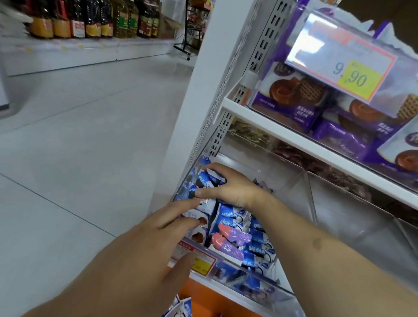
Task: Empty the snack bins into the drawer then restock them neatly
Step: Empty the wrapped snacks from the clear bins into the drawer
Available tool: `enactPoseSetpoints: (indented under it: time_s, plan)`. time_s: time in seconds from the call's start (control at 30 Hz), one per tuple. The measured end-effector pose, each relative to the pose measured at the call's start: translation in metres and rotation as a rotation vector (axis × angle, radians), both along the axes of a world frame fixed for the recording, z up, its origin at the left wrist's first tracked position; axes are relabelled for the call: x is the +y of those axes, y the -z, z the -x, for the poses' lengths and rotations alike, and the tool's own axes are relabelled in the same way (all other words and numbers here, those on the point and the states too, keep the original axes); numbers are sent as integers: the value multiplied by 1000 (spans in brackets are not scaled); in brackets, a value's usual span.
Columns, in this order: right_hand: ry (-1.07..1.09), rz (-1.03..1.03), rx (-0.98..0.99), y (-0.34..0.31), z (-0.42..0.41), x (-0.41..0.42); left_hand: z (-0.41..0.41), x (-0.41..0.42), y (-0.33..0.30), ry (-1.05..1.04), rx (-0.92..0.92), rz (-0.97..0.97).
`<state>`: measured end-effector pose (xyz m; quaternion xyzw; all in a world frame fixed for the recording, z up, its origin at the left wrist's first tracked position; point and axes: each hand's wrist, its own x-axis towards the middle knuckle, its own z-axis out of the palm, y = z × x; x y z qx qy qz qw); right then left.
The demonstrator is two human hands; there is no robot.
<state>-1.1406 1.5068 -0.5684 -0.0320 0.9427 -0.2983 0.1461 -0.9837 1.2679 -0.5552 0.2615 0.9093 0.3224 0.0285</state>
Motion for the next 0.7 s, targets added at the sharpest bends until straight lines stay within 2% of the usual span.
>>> enactPoseSetpoints:
  time_s: [0.13, 0.33, 0.7]
  plan:
    - [-56, -105, -30, -2, -2, -4, -1, 3, -4, 10, -19, 1]
    - [53, -82, 135, 6, -4, -2, 0, 4, -9, 0, -29, 26]
    - [259, 286, 326, -37, -20, 14, -4, 2, -1, -24, -40, -44]
